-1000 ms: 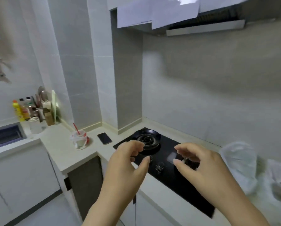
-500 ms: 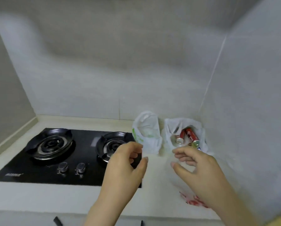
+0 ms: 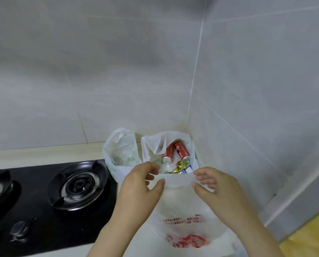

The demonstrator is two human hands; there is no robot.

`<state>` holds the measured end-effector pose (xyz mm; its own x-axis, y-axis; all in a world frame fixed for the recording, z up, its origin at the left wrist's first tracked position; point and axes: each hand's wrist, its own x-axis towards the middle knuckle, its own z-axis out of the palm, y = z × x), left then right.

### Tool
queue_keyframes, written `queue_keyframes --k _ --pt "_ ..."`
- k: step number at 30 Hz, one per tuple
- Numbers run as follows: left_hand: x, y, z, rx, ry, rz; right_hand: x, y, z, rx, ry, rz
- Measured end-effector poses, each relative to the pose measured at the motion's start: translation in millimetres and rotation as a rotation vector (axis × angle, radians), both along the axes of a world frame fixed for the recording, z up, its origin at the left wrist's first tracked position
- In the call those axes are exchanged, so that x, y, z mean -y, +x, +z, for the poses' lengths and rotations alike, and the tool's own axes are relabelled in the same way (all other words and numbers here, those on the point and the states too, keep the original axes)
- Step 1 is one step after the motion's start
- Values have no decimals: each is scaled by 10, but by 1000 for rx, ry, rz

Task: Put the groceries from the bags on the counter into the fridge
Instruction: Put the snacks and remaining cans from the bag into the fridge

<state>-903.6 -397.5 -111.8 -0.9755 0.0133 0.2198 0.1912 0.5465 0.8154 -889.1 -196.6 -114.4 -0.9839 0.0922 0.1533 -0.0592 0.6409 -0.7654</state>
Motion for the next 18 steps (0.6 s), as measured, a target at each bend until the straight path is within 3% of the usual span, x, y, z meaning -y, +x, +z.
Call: queue_keyframes --k 18 --pt "-196 -1323 -451 117 25 -75 -259 -1152 -467 179 -19 -89"
